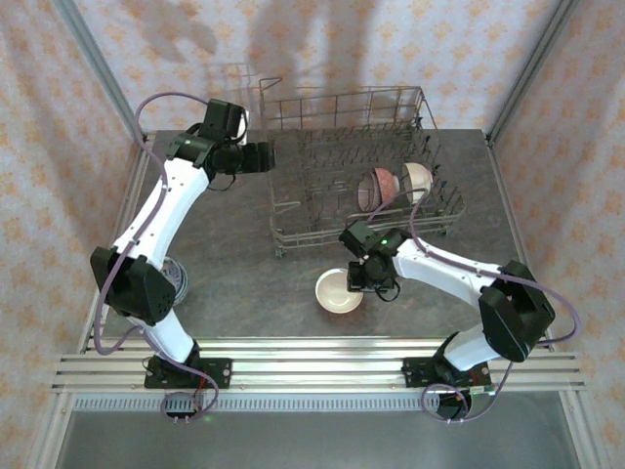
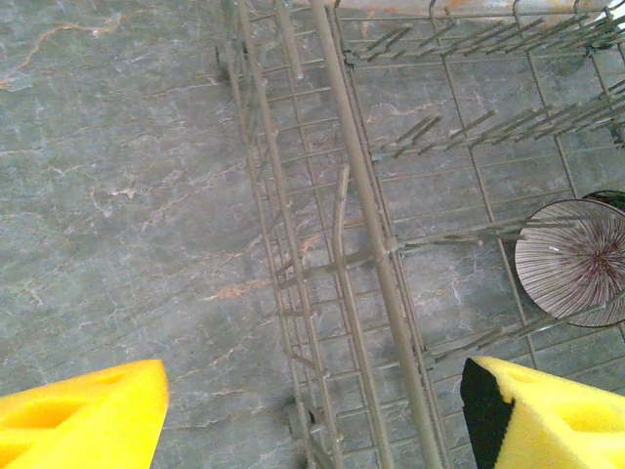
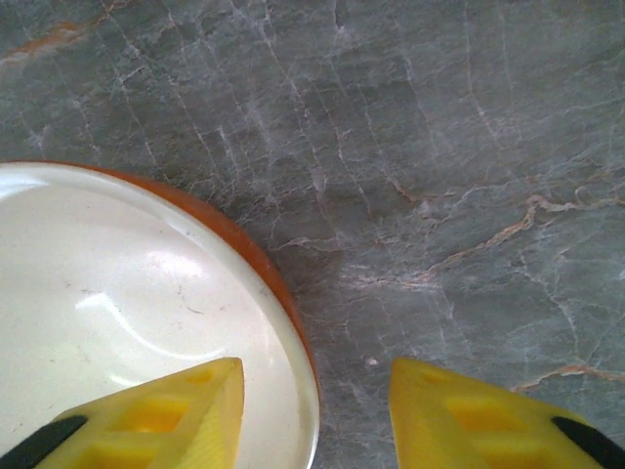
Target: Load the bowls into the dish rack
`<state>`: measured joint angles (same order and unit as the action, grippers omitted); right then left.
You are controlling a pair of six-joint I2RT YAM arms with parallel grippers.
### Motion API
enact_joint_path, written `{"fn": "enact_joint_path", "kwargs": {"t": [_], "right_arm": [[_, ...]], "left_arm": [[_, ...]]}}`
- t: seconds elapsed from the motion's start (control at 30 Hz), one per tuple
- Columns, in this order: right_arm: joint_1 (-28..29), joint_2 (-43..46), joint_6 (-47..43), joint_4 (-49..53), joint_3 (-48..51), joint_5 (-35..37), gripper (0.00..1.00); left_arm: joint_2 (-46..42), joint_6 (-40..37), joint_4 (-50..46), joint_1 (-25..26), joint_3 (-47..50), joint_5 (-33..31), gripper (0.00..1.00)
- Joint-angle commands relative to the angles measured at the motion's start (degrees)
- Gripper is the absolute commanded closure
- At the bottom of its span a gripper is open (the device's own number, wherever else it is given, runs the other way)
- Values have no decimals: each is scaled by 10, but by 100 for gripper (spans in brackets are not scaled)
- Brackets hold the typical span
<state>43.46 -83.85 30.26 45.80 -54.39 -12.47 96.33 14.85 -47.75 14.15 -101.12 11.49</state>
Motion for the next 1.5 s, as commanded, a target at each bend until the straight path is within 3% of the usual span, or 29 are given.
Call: {"fn": "enact_joint_path", "kwargs": {"t": [0.0,0.4,0.5,0.63,1.17,1.47], "right_arm": [[2,-9,-11,9,8,17,60],[3,-25,-26,-7,20,-1,72],[3,-26,-28,-11,21,-5,80],[3,-35,-35,-5,12,-9,99],[3,29,-75,116,-118,57,100],[3,31,-118,172,-213,60,100]], "left_arm": [[-31,-6,1,-1,16,-25,20],[-80,9,5,-1,73,-45,19],[-88,10,5,-2,82,-51,19],[-103,13,6,-4,102,-61,19],[-161,55,52,-69,222,-43,19],[-141,56,61,-83,252,-31,20]]}}
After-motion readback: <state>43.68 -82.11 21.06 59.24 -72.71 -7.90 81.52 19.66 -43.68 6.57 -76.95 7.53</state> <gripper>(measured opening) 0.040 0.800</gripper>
